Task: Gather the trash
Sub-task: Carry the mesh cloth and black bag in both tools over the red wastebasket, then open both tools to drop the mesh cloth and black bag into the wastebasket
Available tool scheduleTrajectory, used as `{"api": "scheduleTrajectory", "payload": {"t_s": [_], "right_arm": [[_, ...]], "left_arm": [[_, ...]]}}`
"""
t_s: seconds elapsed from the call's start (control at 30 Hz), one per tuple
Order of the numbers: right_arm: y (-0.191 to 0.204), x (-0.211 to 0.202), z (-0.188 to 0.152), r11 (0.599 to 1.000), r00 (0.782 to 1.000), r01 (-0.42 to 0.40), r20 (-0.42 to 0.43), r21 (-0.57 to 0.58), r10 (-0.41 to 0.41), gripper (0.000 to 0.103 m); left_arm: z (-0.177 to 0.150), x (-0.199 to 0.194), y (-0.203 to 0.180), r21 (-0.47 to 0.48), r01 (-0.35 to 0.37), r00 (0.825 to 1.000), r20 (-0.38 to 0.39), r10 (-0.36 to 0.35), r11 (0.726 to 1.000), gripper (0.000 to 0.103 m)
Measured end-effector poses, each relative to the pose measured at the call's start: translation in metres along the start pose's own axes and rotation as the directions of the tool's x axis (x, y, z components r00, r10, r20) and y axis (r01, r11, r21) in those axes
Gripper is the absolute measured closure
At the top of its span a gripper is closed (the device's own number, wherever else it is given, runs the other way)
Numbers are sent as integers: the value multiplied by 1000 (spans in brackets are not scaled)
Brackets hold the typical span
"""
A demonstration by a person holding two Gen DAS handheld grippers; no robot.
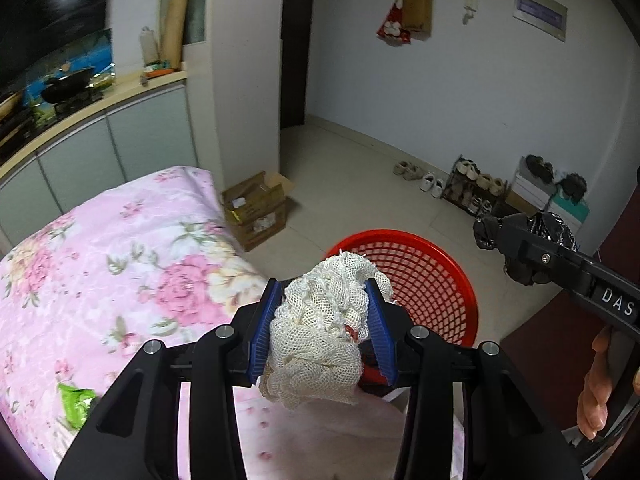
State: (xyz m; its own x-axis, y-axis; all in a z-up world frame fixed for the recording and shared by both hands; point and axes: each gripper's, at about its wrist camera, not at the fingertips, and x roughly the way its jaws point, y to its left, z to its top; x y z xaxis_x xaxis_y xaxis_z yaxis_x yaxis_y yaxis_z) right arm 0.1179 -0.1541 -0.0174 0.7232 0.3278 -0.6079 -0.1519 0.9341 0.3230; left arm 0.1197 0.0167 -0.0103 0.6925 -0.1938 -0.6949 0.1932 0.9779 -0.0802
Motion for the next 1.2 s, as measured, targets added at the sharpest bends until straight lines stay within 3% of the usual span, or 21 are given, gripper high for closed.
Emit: {"api": "scheduleTrajectory", "payload": {"t_s": [0.43,0.87,0.97,1.1,1.2], "right_arm": [[-44,17,-6,993,996,64,-70,94,-58,65],[-62,74,-14,987,977,85,-204,137,-56,65],[-65,82,-17,986,974,70,-225,150,-35,63],[-69,83,-18,984,974,61,-227,167,-22,50],[-72,80,-18,982,976,67,-216,177,-28,48]], "left_arm": [[-5,62,-41,49,58,992,-117,-52,997,62],[-18,114,-47,46,63,972,-230,-51,997,62],[-20,119,-44,28,58,968,-245,-50,998,57],[-21,120,-39,2,51,969,-243,-49,999,40],[-21,115,-36,-1,43,972,-230,-42,999,32]]}}
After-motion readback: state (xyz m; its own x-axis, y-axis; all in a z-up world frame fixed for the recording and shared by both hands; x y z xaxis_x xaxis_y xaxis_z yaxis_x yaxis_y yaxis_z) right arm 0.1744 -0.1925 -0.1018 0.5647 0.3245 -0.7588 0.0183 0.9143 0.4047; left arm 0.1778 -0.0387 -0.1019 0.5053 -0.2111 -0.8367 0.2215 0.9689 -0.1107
